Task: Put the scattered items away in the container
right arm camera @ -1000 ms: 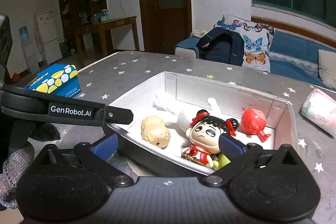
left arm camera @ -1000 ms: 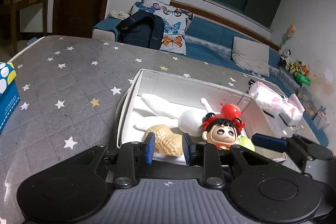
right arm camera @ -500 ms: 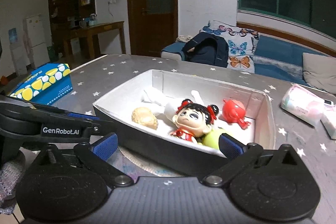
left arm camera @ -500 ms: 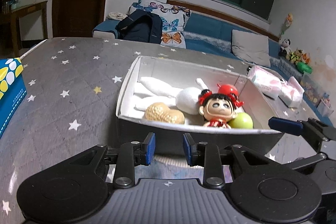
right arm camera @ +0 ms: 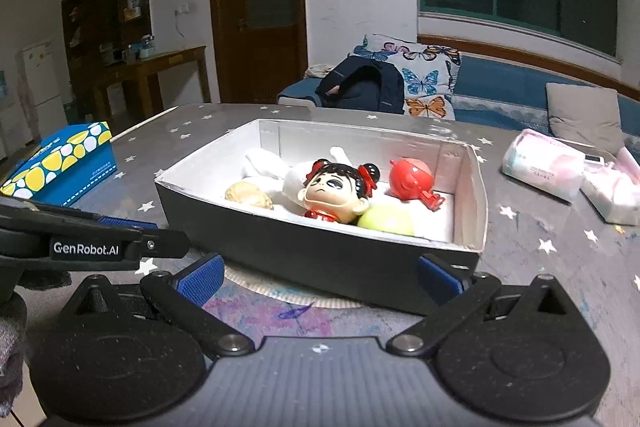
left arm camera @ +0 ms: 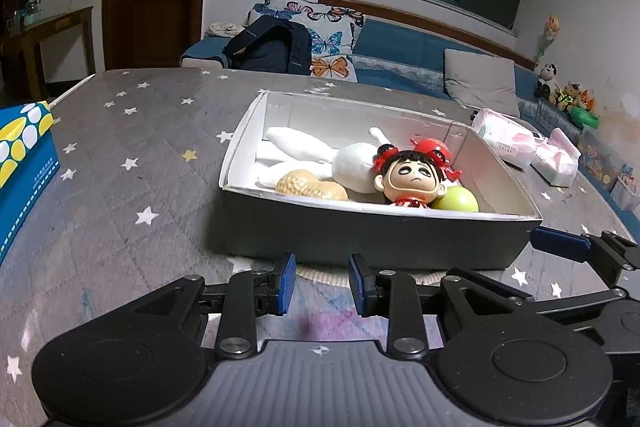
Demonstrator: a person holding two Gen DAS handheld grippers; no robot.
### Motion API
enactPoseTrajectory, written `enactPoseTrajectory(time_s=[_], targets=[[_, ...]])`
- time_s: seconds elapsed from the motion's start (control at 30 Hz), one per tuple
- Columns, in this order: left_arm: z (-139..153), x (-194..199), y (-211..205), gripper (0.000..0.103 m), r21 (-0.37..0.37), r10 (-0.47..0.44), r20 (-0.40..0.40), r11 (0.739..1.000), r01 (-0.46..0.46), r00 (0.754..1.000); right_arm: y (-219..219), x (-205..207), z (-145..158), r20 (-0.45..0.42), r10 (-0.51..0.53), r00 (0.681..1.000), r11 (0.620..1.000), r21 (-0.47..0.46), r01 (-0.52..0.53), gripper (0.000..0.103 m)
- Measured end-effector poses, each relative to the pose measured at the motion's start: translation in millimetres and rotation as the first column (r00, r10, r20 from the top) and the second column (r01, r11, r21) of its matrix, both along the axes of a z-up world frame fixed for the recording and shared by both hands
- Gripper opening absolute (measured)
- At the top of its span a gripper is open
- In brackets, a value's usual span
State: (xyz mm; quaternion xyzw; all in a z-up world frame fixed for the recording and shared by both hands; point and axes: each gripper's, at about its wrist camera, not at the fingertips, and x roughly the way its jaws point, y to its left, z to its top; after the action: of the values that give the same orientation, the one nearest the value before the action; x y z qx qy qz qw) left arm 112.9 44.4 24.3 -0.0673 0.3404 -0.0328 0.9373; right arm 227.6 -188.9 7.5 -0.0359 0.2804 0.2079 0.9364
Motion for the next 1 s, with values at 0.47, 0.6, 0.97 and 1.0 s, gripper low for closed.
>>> enactPoseTrajectory(time_s=[0.47, 0.6, 0.97, 1.0], targets=[[-5.4, -8.5, -13.2, 0.032, 0.032, 0.002, 0.006, 0.999, -0.002, 1.000, -9.6, -10.6, -7.2, -0.005, -0.046, 0.999, 0.999, 0.007, 0.046, 0.103], [-7.3, -10.3, -19.1, 0.032, 0.047, 0.002, 0.000, 0.999, -0.002, 1.000, -13.3, -11.2, -10.4, -0.011, -0.055, 0.998, 0.998, 0.008, 0.055, 0.103], [-7.9, -7.3, -28.6, 0.032, 0.106, 0.007, 0.003, 0.994, -0.007, 1.000, -15.2, -9.0, -14.9, -0.029, -0.057, 0.998, 0.998, 0.016, 0.058, 0.103], [-8.2, -7.0, -29.0, 0.032, 0.108, 0.007, 0.002, 0.994, -0.007, 1.000, -15.1, -8.7, -15.5, -0.032, -0.058, 0.998, 0.998, 0.016, 0.058, 0.103]])
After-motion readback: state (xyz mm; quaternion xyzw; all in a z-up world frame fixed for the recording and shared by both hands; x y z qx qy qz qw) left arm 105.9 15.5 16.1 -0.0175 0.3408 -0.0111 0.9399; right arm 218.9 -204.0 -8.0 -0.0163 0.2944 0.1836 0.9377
